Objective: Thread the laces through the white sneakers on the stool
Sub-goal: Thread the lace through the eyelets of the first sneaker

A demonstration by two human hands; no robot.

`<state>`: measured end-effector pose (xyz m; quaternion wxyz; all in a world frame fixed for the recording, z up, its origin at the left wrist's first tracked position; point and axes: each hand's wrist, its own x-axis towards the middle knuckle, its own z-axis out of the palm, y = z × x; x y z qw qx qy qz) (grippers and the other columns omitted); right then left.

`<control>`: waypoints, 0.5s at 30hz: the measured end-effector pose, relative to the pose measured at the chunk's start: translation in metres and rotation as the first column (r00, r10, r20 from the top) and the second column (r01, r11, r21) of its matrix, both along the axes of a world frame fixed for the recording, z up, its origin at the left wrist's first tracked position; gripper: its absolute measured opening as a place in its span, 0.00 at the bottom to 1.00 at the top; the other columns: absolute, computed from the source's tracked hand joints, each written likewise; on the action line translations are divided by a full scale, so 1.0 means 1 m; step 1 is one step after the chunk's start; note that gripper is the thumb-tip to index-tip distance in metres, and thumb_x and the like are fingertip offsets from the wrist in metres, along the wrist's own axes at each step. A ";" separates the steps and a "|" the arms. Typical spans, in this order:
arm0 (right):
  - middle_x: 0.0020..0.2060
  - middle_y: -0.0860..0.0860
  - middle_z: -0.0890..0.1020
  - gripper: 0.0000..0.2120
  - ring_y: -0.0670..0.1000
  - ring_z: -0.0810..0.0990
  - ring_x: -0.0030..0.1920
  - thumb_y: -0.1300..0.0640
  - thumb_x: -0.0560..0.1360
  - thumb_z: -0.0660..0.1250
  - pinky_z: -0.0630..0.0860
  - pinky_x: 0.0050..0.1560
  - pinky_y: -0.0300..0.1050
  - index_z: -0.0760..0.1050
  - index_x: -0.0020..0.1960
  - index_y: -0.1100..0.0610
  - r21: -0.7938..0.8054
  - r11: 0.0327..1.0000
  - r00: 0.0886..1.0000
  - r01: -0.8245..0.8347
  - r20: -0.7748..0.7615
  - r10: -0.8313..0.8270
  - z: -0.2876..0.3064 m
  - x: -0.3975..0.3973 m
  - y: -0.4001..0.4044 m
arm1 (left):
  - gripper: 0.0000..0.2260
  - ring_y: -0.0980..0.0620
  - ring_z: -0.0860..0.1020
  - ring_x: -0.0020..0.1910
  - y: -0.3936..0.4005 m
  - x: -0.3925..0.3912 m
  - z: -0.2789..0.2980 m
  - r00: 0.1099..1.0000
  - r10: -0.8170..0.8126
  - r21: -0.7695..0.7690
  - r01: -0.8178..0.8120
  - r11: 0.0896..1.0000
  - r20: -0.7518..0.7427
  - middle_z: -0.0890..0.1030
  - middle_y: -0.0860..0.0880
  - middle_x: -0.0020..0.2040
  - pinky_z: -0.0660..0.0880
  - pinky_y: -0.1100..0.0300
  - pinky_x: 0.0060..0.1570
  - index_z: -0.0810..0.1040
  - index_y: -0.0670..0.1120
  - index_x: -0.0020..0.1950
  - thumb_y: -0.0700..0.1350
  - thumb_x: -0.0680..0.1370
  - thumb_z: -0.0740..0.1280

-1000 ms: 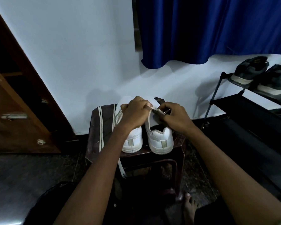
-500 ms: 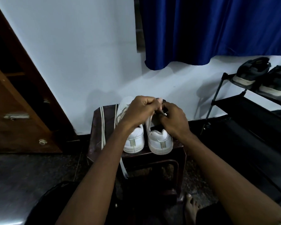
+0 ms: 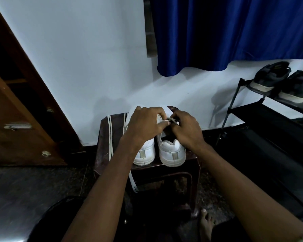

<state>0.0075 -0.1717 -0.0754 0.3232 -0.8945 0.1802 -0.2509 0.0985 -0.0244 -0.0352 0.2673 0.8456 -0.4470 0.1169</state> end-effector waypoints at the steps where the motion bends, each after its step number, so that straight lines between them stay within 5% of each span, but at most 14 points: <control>1: 0.46 0.47 0.82 0.19 0.52 0.79 0.47 0.48 0.69 0.62 0.79 0.47 0.54 0.79 0.57 0.51 0.000 1.000 1.000 -0.002 0.004 0.002 0.000 0.000 0.000 | 0.08 0.53 0.75 0.32 0.000 0.000 0.000 1.000 -0.022 -0.016 0.022 1.000 0.020 0.71 0.57 0.26 0.71 0.52 0.57 0.83 0.54 0.45 0.56 0.74 0.77; 5: 0.47 0.47 0.82 0.17 0.53 0.79 0.47 0.48 0.70 0.61 0.78 0.48 0.54 0.79 0.54 0.53 0.010 1.000 1.000 -0.005 0.024 0.005 -0.001 0.000 0.001 | 0.02 0.52 0.79 0.35 -0.006 -0.004 -0.001 0.990 -0.028 -0.075 0.038 0.996 0.139 0.71 0.58 0.32 0.67 0.54 0.53 0.83 0.52 0.40 0.47 0.72 0.74; 8: 0.47 0.45 0.81 0.12 0.52 0.79 0.45 0.49 0.74 0.63 0.77 0.44 0.52 0.78 0.53 0.53 -0.013 1.000 0.999 -0.019 0.041 0.019 -0.003 0.000 -0.001 | 0.03 0.55 0.81 0.44 -0.011 -0.009 0.002 0.991 -0.101 -0.242 0.077 0.967 -0.090 0.80 0.54 0.44 0.74 0.51 0.55 0.82 0.50 0.41 0.45 0.75 0.73; 10: 0.44 0.46 0.79 0.07 0.53 0.78 0.44 0.51 0.74 0.65 0.73 0.40 0.50 0.76 0.50 0.52 -0.030 0.999 0.999 -0.018 0.040 0.019 -0.003 0.001 -0.002 | 0.06 0.53 0.83 0.50 -0.010 -0.016 0.015 0.839 -0.324 -0.530 0.050 0.846 -0.438 0.84 0.51 0.47 0.79 0.52 0.55 0.78 0.46 0.43 0.39 0.80 0.68; 12: 0.43 0.48 0.79 0.05 0.54 0.77 0.43 0.53 0.72 0.65 0.69 0.39 0.48 0.75 0.47 0.53 -0.027 1.000 0.999 -0.014 0.038 0.015 -0.002 0.000 -0.001 | 0.10 0.51 0.81 0.42 -0.010 -0.020 0.025 0.589 -0.539 -0.719 -0.108 0.686 -0.602 0.81 0.48 0.40 0.80 0.57 0.46 0.73 0.44 0.44 0.36 0.85 0.61; 13: 0.43 0.48 0.79 0.05 0.54 0.77 0.43 0.53 0.71 0.64 0.69 0.39 0.49 0.75 0.46 0.53 -0.027 1.000 0.999 -0.014 0.036 0.015 -0.001 -0.001 0.000 | 0.10 0.52 0.77 0.36 -0.009 -0.020 0.027 0.578 -0.532 -0.726 -0.163 0.668 -0.619 0.76 0.51 0.35 0.77 0.57 0.41 0.71 0.44 0.45 0.37 0.86 0.59; 15: 0.44 0.48 0.80 0.06 0.54 0.77 0.44 0.53 0.70 0.64 0.73 0.41 0.50 0.75 0.46 0.53 -0.027 1.000 1.000 -0.013 0.028 0.013 0.000 -0.001 0.000 | 0.09 0.55 0.71 0.31 -0.007 -0.013 0.024 0.790 -0.241 -0.581 -0.172 0.796 -0.564 0.74 0.54 0.33 0.73 0.55 0.38 0.73 0.47 0.49 0.45 0.87 0.60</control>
